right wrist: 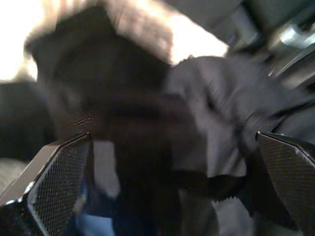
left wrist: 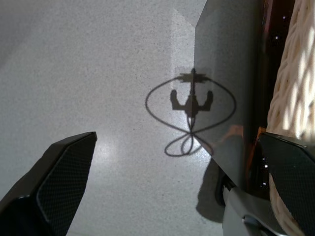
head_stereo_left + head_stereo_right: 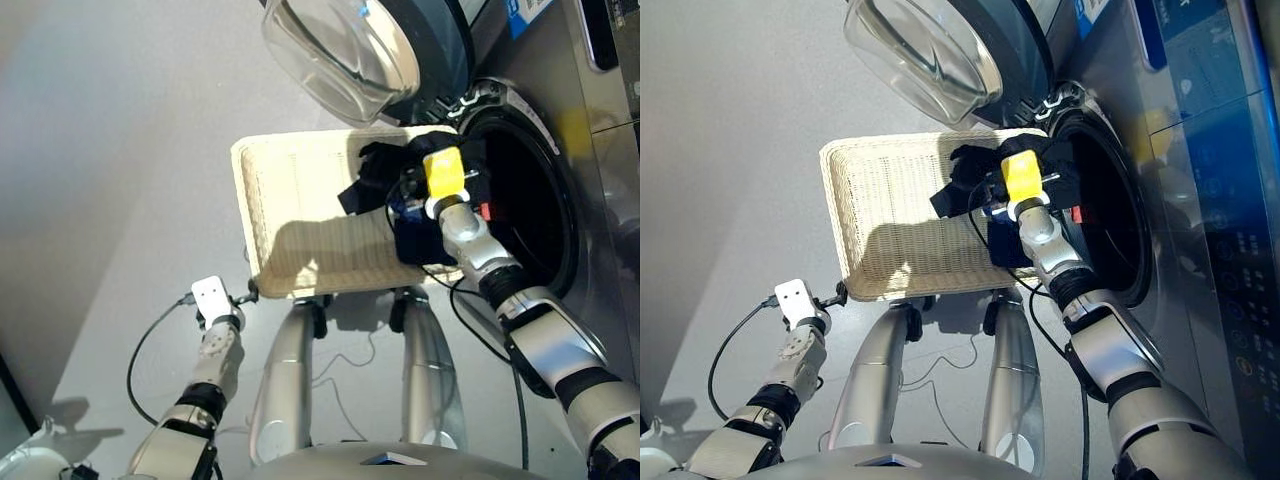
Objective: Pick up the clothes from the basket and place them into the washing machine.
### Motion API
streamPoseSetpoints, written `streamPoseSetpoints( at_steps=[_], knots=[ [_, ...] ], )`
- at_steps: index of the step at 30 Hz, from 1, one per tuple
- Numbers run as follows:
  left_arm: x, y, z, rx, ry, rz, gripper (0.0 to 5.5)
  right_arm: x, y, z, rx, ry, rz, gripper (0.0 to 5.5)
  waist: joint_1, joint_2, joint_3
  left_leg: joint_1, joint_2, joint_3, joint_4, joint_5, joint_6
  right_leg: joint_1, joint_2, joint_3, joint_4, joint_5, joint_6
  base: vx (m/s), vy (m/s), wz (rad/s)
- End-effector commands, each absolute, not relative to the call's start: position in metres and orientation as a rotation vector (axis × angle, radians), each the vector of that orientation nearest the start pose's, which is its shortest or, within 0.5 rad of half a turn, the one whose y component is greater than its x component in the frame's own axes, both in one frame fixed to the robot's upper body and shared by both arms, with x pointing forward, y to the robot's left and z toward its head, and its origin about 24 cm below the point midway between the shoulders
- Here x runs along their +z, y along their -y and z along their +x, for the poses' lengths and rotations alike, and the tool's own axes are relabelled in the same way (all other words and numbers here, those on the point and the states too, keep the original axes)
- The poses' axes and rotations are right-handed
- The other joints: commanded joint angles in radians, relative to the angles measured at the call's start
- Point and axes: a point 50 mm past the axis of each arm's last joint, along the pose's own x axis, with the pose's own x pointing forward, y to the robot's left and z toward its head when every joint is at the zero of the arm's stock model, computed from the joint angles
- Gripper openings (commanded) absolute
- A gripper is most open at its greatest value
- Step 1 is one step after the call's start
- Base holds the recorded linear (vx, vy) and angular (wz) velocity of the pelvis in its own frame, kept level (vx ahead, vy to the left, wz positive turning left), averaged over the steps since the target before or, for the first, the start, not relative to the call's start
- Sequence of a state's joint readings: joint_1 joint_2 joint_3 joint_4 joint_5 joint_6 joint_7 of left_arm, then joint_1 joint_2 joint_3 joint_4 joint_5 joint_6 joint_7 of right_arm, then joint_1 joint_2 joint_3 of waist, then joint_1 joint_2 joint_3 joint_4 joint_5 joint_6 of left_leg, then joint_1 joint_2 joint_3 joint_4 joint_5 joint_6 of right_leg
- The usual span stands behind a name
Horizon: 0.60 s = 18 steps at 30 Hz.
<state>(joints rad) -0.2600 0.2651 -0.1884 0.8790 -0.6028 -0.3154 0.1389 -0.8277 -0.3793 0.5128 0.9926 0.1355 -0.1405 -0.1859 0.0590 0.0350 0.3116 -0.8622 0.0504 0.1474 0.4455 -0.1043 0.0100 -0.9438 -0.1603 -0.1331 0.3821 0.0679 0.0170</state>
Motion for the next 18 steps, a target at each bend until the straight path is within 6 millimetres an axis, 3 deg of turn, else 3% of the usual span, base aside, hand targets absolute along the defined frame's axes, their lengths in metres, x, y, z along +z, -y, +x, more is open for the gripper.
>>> streamPoseSetpoints(
  at_steps=[1, 8, 16, 17, 18],
  knots=[
    [-0.037, -0.234, 0.271, 0.328, -0.260, -0.141, 5.50, 0.100, 0.172, 0.395, -0.015, 0.000, -0.665, 5.50, 0.016, 0.044, 0.004, -0.067, 0.023, -0.043, -0.068, 0.071, -0.027, -0.008, -0.017, -0.007, 0.001, -0.035, 0.043, 0.000, 0.000, 0.000],
    [-0.024, -0.233, 0.282, 0.336, -0.204, -0.167, 5.50, 0.113, 0.186, 0.404, -0.115, -0.051, -0.598, 5.50, 0.034, 0.073, 0.039, -0.179, 0.027, -0.056, 0.056, 0.031, -0.008, -0.117, -0.020, 0.009, 0.126, -0.083, 0.028, 0.000, 0.000, 0.000],
    [-0.020, -0.227, 0.281, 0.311, -0.182, -0.185, 5.50, 0.123, 0.214, 0.407, -0.226, -0.115, -0.589, 5.50, 0.066, 0.111, 0.034, -0.328, 0.007, -0.075, 0.242, -0.025, 0.019, -0.275, -0.012, 0.025, 0.329, -0.155, 0.002, 0.000, 0.000, 0.000],
    [-0.020, -0.227, 0.281, 0.311, -0.183, -0.185, 5.50, 0.123, 0.214, 0.407, -0.226, -0.115, -0.589, 2.44, 0.066, 0.111, 0.032, -0.331, 0.007, -0.076, 0.244, -0.026, 0.019, -0.278, -0.012, 0.025, 0.331, -0.156, 0.002, 0.000, 0.000, 0.000],
    [-0.023, -0.224, 0.279, 0.302, -0.193, -0.185, 5.50, 0.121, 0.219, 0.406, -0.245, -0.136, -0.573, 0.09, 0.071, 0.114, 0.027, -0.339, 0.006, -0.078, 0.251, -0.030, 0.020, -0.286, -0.011, 0.027, 0.341, -0.160, 0.001, 0.000, 0.000, 0.000]
  ],
)
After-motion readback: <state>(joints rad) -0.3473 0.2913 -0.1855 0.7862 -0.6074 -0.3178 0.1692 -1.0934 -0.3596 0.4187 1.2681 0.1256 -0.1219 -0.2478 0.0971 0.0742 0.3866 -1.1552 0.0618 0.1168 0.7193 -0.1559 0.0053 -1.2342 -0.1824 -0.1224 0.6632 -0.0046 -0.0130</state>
